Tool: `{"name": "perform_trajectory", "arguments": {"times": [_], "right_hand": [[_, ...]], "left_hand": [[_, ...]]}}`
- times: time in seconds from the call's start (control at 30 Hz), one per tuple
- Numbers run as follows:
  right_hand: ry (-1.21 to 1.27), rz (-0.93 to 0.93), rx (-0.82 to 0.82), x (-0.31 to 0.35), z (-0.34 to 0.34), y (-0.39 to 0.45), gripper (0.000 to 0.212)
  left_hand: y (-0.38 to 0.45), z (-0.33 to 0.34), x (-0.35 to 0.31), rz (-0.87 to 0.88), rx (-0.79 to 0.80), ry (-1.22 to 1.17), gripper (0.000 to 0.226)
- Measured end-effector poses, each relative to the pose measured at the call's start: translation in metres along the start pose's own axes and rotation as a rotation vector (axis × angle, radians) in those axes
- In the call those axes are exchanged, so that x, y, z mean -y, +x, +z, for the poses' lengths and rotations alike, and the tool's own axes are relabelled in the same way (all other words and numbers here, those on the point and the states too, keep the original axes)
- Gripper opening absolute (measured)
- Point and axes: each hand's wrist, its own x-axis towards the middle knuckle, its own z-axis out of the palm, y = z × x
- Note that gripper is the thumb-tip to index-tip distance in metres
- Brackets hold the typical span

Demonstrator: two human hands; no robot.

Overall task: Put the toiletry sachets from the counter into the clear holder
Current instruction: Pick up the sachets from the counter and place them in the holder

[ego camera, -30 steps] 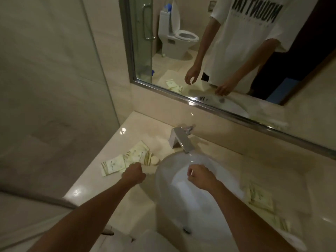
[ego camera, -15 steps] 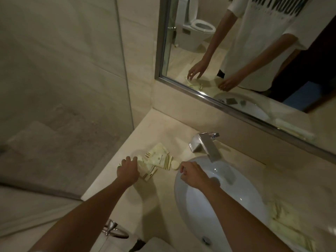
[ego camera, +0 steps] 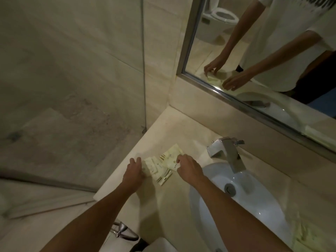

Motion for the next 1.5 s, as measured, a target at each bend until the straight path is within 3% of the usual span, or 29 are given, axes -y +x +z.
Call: {"name": "perform_trajectory", "arguments": {"times": [0.23, 0.5, 0.7, 0.9, 0.93, 1.0, 1.13, 1.3, 1.43, 1.5], "right_hand": [[-0.086, 0.031, -0.062, 0.005, 0.015, 0.015, 0.051], [-0.121, 0.110, -0.062, 0.011, 0.020, 0.027, 0.061], [-0.138, 0.141, -0.035, 0.017, 0.014, 0.033, 0.044], [0.118, 0.212, 0.001, 0.021, -0.011, 0.028, 0.015], [0.154, 0.216, 0.000, 0.018, -0.018, 0.025, 0.015], [0.199, 0.219, -0.012, 0.011, -0.031, 0.018, 0.038], [0.232, 0.232, -0.054, -0.012, -0.056, -0.003, 0.042], [0.184, 0.203, -0.093, -0.050, -0.082, -0.045, 0.048], [0.175, 0.214, -0.109, -0.093, -0.099, -0.083, 0.045], [0.191, 0.244, -0.126, -0.118, -0.106, -0.104, 0.045]], "left_hand": [[-0.004, 0.001, 0.006, -0.079, 0.037, -0.023, 0.048], [-0.008, -0.004, 0.018, -0.131, -0.003, 0.024, 0.042], [-0.008, -0.011, 0.023, -0.224, -0.013, -0.207, 0.054], [-0.012, -0.025, 0.013, -0.195, -0.045, -0.489, 0.037], [-0.014, -0.027, 0.007, -0.204, -0.046, -0.539, 0.036], [-0.015, -0.031, -0.008, -0.206, -0.037, -0.623, 0.037], [-0.020, -0.034, -0.047, -0.101, 0.059, -0.675, 0.036], [-0.033, -0.021, -0.100, 0.039, 0.139, -0.558, 0.044], [-0.044, 0.000, -0.141, 0.225, 0.186, -0.383, 0.072], [-0.051, 0.014, -0.165, 0.302, 0.222, -0.314, 0.076]]}}
